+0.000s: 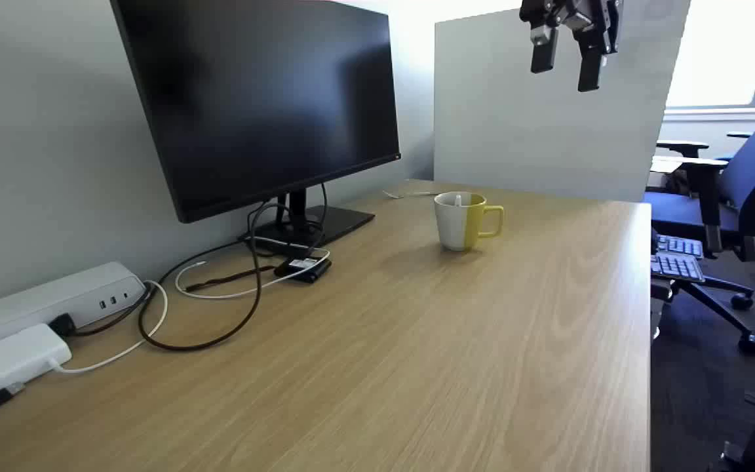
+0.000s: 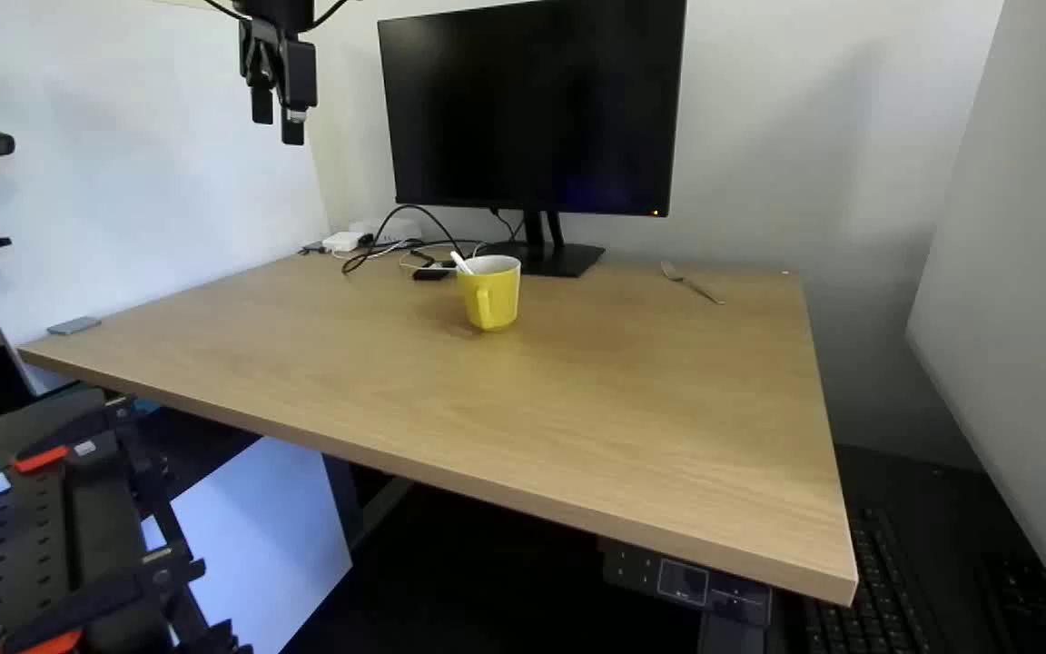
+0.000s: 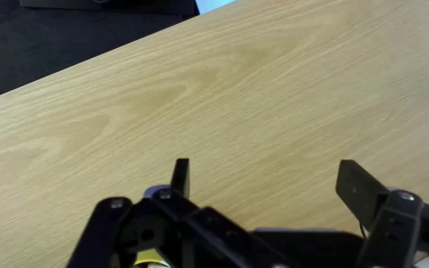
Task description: Remove the marker out of the cup and put it on the table
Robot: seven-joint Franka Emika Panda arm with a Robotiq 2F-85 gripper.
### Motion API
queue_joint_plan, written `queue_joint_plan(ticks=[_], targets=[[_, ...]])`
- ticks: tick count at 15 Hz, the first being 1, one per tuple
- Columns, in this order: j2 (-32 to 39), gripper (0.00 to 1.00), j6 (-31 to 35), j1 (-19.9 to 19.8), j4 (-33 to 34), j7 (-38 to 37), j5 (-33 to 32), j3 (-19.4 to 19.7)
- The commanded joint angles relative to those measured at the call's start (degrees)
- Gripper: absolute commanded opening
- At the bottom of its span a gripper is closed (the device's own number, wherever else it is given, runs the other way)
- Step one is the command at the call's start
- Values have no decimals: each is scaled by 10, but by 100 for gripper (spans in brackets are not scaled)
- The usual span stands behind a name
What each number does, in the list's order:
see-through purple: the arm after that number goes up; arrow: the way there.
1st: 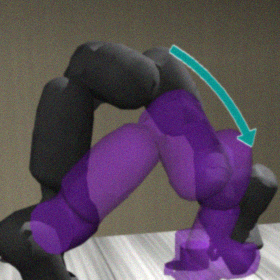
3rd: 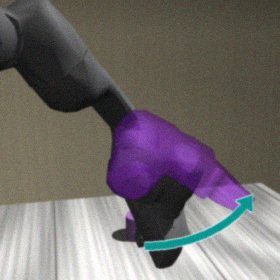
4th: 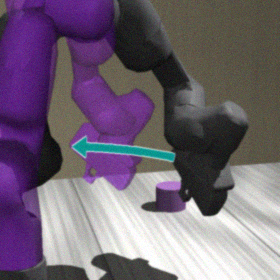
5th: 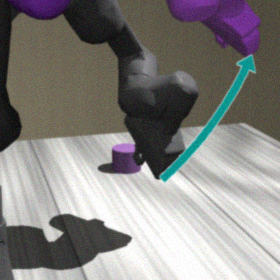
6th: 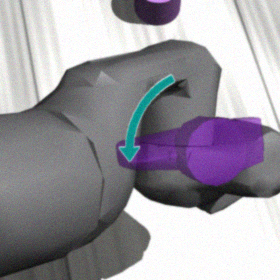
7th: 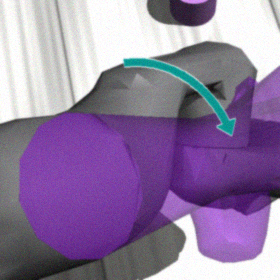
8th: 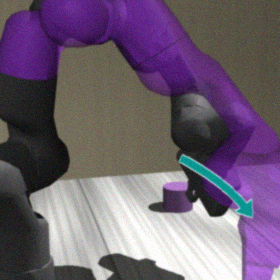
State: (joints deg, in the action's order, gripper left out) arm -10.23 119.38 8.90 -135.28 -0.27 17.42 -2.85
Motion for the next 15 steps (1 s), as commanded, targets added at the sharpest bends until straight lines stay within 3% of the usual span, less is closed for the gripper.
queue_joint_plan(ticks=[1,12,15], targets=[[0,100,-1,-9,1,1,1,-8],[0,100,-1,-9,1,1,1,-8],[30,100,-13,-12,31,-5,0,-7]])
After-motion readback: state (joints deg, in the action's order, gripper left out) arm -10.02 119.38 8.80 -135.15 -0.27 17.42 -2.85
